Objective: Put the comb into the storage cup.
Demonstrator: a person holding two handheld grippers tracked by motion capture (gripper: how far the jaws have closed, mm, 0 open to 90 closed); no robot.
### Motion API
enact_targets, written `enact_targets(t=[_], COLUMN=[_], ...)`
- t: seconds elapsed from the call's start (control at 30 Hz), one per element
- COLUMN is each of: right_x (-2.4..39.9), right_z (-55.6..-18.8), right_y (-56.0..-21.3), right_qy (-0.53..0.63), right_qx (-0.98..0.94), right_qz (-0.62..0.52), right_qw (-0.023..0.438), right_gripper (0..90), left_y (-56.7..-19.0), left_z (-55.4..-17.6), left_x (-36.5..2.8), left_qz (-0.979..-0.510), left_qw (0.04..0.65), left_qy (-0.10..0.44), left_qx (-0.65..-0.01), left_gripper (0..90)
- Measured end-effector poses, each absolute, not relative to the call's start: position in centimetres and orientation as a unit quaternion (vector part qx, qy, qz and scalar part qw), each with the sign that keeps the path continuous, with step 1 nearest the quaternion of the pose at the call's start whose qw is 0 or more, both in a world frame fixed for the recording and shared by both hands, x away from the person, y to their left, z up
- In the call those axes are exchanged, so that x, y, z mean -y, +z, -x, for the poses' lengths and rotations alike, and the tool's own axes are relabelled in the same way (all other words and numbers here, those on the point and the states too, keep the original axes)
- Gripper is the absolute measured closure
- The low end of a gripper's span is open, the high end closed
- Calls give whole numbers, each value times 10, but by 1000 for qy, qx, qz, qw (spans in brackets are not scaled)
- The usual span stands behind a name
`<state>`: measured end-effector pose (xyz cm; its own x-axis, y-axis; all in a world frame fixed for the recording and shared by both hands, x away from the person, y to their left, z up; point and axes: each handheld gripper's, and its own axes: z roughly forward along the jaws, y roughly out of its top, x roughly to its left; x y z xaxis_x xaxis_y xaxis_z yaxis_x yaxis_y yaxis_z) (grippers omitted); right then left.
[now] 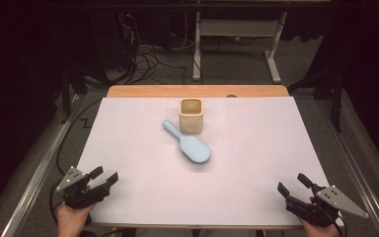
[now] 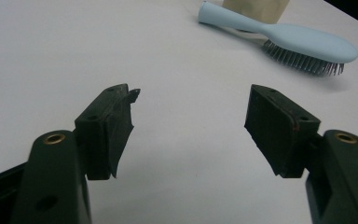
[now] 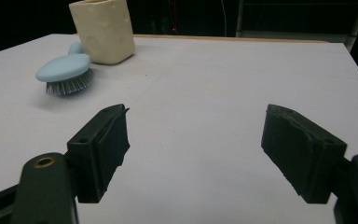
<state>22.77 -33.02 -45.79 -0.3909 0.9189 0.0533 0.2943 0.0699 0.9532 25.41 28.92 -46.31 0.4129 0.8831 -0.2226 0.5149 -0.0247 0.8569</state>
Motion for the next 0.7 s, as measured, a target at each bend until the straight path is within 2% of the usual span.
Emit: enact_targets(t=[0.3, 0.5, 0.7], right_x=[328, 328, 325], right_z=[-228, -228, -229], right_y=[-458, -458, -459], right_qy=[504, 504, 500], right_qx=[-668, -670, -674], right_qz=[-453, -453, -448], right_qw=[307, 305, 307], right_gripper=[235, 236, 240], left_y=[-463, -461, -461], left_z=[-253, -250, -251], left_x=[-290, -288, -286], left_qz=[-691, -689, -690], left_qw=[478, 487, 487], left_qy=[192, 224, 219], left_qx=[-508, -487, -488], left_gripper=[314, 289, 288])
